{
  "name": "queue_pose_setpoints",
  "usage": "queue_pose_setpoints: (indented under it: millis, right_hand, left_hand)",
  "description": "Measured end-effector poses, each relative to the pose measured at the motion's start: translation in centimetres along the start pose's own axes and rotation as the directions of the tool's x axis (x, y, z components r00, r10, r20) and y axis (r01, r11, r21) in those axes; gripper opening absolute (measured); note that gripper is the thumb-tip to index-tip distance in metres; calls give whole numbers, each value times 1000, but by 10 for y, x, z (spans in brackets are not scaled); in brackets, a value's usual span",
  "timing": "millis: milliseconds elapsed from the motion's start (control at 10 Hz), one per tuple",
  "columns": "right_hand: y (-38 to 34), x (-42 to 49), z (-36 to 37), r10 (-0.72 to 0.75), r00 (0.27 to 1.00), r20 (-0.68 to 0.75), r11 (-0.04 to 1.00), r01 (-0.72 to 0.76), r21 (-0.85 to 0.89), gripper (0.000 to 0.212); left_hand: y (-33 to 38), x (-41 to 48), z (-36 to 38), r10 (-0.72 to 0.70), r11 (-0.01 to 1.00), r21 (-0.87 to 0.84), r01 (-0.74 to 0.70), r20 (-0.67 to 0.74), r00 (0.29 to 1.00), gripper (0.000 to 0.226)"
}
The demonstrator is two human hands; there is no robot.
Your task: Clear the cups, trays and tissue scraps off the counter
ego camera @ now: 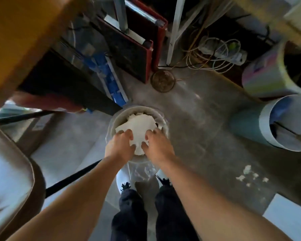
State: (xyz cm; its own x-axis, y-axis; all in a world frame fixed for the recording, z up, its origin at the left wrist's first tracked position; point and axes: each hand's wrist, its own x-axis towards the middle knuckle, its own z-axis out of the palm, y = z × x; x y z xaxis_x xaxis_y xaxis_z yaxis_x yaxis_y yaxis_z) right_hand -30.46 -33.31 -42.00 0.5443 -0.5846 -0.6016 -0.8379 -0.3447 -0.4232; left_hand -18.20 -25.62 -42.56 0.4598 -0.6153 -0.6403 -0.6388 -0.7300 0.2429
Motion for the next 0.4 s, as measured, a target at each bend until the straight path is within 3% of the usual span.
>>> queue_pose_setpoints:
  millis: [200, 400]
  right_hand:
    - [21, 42, 54, -24, 1000, 6, 1000, 24, -13, 37]
    - [26, 39, 43, -29, 999, 16, 1000, 30, -8, 41]
  left_hand:
    - [-17, 51, 45, 31, 999, 43, -30, -20, 999, 44]
    - [-20, 46, 34, 35, 999, 33, -34, -15, 999, 52]
